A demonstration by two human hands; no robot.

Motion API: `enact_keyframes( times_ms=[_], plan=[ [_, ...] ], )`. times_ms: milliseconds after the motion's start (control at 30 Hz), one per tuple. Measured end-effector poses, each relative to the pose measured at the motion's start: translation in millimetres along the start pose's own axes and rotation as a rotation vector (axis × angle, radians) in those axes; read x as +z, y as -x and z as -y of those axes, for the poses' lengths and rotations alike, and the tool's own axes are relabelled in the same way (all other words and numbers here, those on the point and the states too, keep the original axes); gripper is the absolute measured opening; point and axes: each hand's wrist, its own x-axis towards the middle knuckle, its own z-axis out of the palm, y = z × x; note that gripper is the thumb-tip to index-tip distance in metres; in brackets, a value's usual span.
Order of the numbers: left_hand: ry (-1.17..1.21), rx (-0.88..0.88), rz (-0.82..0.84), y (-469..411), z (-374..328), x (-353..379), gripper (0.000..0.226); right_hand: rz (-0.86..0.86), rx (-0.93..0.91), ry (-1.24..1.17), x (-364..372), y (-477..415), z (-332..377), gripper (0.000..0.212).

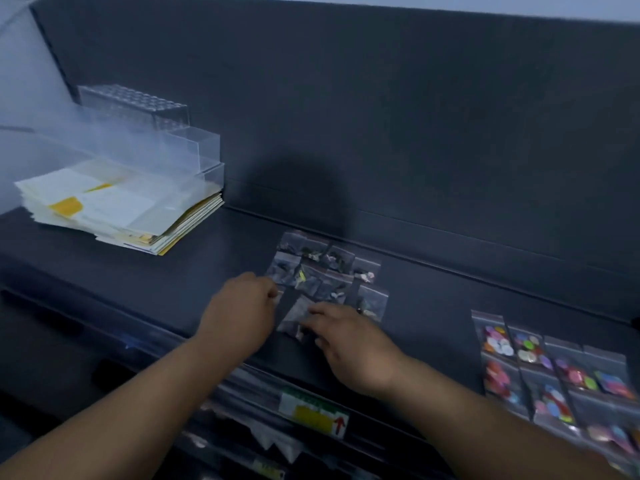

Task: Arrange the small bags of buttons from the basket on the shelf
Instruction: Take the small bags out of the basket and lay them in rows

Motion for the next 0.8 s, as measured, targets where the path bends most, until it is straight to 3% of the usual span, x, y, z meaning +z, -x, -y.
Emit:
enact_keyframes(
  times_ms=[100,233,600,800],
  plan=[
    [-0.04,0.195,0.122,-13.5,27.1,8.7,0.024,0.034,0.054,0.02,8.2,-9.5,8.0,0.045],
    [-0.021,0.307,0.2,-18.4,49.8,19.5,0.024,0.016,0.093,-0.002,10.3,-12.4,16.4,0.044],
    [0.032,0.359,0.21,-17.2,53.1,10.2,0.023,0.01,0.106,-0.029,9.3,-31.2,26.0,0.044],
    [0.056,0.375,0.135,-20.1,21.9,-10.3,0.031,-0.138,0.172,0.023,-6.5,-7.5,29.1,0.05]
  ],
)
